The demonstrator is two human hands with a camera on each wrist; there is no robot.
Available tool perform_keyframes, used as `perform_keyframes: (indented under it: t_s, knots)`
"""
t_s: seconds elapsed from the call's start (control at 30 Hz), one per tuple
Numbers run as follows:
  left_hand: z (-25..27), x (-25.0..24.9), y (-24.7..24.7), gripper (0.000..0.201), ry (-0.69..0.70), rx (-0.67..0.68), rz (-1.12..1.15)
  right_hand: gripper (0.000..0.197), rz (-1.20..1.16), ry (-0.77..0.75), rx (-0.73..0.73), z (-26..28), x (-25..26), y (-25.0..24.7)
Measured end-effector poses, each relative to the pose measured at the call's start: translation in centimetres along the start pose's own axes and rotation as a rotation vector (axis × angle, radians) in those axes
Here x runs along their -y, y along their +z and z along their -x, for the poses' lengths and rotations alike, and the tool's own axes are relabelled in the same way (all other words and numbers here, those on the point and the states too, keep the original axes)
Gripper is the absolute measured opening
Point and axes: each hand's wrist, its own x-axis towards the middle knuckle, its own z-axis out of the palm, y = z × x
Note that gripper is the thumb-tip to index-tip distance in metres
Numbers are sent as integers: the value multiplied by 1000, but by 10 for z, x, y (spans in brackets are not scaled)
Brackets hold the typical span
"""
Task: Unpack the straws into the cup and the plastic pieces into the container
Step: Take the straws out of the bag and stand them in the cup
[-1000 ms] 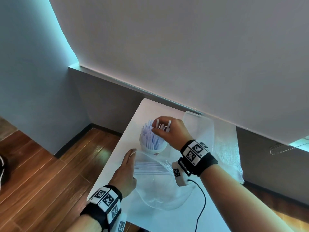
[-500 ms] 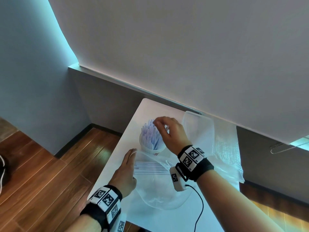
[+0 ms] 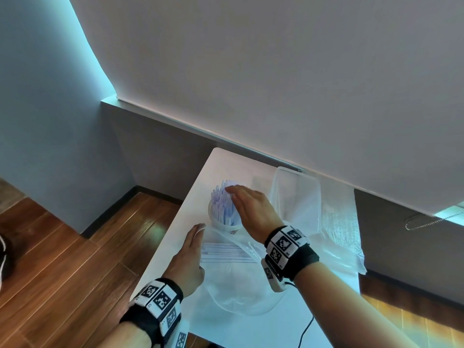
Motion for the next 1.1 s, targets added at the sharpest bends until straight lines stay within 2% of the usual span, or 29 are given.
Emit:
perform_keyframes:
  t_s: [0.07,0.17,0.33,0.5,0.67,0.8,0.97,1.1]
  knots:
    - [0,-1,0,98,0,1,-5,46,27,13,14,0,-1,2]
    - [0,1,-1,98,4,-4,-14,50,61,3,-60,3,1,-4]
    - [1,1,-1,96,2,-2,-7,59,272,-60,128,20,-1,12]
    - [0,2,-2,96,7,-5,-31,60,229,-73,27,19,8,7]
    - [-1,1,0,97,-3,-16,-35,59,422,-120,139,30,4,27]
    - [-1,2,0,96,-2,-13,-38,61,382,-44,54,25,4,21]
    - [-2,2,0,96,-9,-14,-25,70,400,-6,138,24,0,24]
    - [-3,4,0,97,-1,-7,-31,66,339,-13,39,25,11,18]
